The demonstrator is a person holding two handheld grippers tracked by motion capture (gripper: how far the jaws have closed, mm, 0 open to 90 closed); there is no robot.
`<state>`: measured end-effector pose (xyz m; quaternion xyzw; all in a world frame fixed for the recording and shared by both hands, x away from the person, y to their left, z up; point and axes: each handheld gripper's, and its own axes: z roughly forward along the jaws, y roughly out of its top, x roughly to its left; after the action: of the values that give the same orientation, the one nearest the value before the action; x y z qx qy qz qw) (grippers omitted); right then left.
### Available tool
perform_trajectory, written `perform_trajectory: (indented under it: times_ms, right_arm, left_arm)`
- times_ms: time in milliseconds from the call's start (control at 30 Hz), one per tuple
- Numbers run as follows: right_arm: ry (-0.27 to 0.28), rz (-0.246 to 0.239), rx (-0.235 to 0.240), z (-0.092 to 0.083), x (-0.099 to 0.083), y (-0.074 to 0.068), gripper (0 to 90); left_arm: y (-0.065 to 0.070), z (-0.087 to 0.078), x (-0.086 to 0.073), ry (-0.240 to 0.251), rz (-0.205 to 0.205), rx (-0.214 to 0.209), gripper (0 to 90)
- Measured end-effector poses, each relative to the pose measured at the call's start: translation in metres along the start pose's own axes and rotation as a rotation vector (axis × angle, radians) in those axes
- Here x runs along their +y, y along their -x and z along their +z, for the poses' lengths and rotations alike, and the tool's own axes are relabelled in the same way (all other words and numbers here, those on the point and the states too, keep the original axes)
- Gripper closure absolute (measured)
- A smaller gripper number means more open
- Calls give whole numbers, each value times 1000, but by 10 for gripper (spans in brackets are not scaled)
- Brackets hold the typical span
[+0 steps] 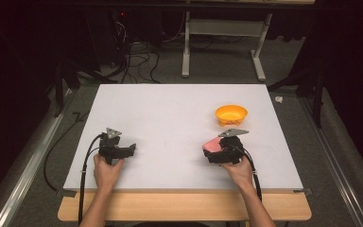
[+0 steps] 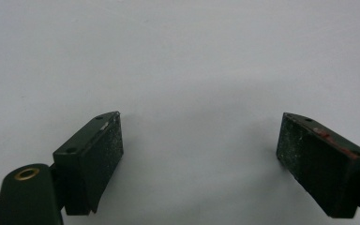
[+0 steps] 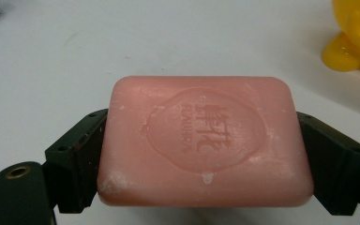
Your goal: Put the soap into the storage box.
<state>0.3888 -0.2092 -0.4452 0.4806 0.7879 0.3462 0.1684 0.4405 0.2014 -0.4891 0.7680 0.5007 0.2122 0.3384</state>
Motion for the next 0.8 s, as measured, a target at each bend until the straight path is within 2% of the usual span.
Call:
perform_trajectory:
  times_ms: [533,800]
  right_arm:
    - [0,50,-53,-15,-1,17,136]
    - [4,90,-84,-25,2,26,136]
  left_arm:
    - [0,0,0,0,0,1,153]
    - [0,0,0,1,-1,0,153]
